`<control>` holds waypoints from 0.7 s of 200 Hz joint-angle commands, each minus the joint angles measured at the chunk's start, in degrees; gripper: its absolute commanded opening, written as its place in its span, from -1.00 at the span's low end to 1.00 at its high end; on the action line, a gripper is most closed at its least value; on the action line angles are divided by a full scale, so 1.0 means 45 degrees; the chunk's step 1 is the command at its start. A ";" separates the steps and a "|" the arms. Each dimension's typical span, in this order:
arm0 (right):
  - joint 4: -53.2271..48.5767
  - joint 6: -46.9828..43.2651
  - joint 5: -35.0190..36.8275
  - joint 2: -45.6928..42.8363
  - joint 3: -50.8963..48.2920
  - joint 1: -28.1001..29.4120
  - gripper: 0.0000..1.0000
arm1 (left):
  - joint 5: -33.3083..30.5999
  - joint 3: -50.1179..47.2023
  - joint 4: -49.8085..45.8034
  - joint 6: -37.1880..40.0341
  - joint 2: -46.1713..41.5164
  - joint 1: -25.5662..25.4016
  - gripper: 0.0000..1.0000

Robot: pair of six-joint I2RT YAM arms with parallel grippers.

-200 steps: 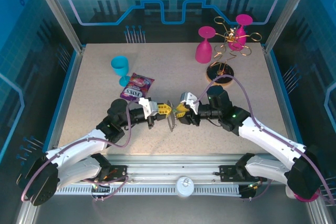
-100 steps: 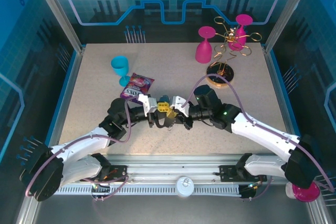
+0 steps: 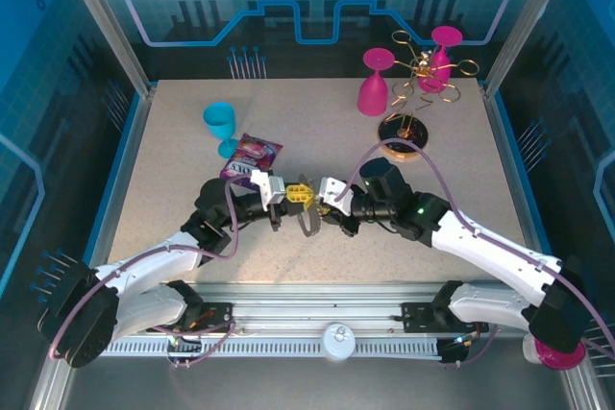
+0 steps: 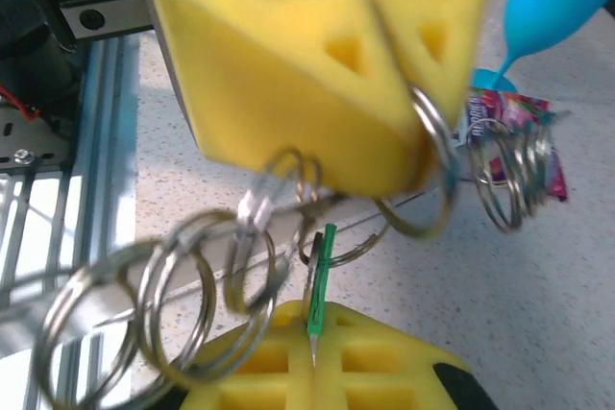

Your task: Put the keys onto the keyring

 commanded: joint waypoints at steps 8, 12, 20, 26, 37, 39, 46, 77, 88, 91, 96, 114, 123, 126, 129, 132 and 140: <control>-0.0653 0.0055 0.0697 -0.0769 -0.0093 -0.0345 -1.00 | 0.0195 -0.0099 0.0647 0.0274 -0.0236 0.0246 -1.00; -0.0692 0.0045 0.0708 -0.0832 -0.0061 -0.0388 -1.00 | 0.0186 -0.0130 0.0636 0.0305 -0.0246 0.0250 -1.00; -0.0780 0.0008 0.0731 -0.0938 0.0013 -0.0403 -1.00 | 0.0219 -0.0171 0.0645 0.0316 -0.0266 0.0256 -1.00; -0.0847 -0.0006 0.0790 -0.0992 0.0062 -0.0403 -1.00 | 0.0276 -0.0190 0.0634 0.0325 -0.0291 0.0261 -1.00; -0.0950 -0.0033 0.0867 -0.1060 0.0156 -0.0414 -1.00 | 0.0359 -0.0201 0.0632 0.0330 -0.0300 0.0254 -1.00; -0.0957 -0.0040 0.0885 -0.1076 0.0170 -0.0417 -1.00 | 0.0375 -0.0199 0.0648 0.0336 -0.0314 0.0262 -1.00; -0.0990 -0.0065 0.0861 -0.1101 0.0213 -0.0411 -1.00 | 0.0409 -0.0200 0.0675 0.0331 -0.0301 0.0267 -1.00; -0.0771 0.0063 0.1182 -0.1237 0.0317 -0.0400 -1.00 | 0.0551 -0.0182 0.0547 0.0475 -0.0305 0.0287 -1.00; -0.0755 0.0057 0.1025 -0.1252 0.0313 -0.0399 -1.00 | 0.0636 -0.0182 0.0530 0.0489 -0.0335 0.0273 -1.00; -0.0757 0.0059 0.0984 -0.1240 0.0310 -0.0416 -1.00 | 0.0661 -0.0190 0.0536 0.0499 -0.0326 0.0273 -1.00; -0.0796 0.0068 0.0936 -0.1214 0.0318 -0.0397 -1.00 | 0.0706 -0.0163 0.0510 0.0501 -0.0339 0.0288 -1.00; -0.0777 0.0047 0.0859 -0.1150 0.0689 -0.0315 -1.00 | 0.0751 -0.0164 0.0429 0.0573 -0.0319 0.0277 -1.00; -0.0707 0.0019 0.0859 -0.1196 0.0704 -0.0292 -1.00 | 0.0754 -0.0170 0.0352 0.0645 -0.0326 0.0271 -1.00; -0.0702 0.0025 0.0888 -0.1198 0.0718 -0.0283 -1.00 | 0.0752 -0.0155 0.0316 0.0663 -0.0354 0.0271 -1.00; -0.0699 0.0028 0.0895 -0.1223 0.0736 -0.0282 -1.00 | 0.0742 -0.0140 0.0257 0.0716 -0.0345 0.0276 -1.00; -0.0696 -0.0004 0.0940 -0.1233 0.0762 -0.0274 -1.00 | 0.0733 -0.0146 0.0199 0.0774 -0.0366 0.0281 -1.00; -0.0651 0.0002 0.1059 -0.1284 0.0787 -0.0247 -1.00 | 0.0684 -0.0134 -0.0036 0.0957 -0.0395 0.0272 -1.00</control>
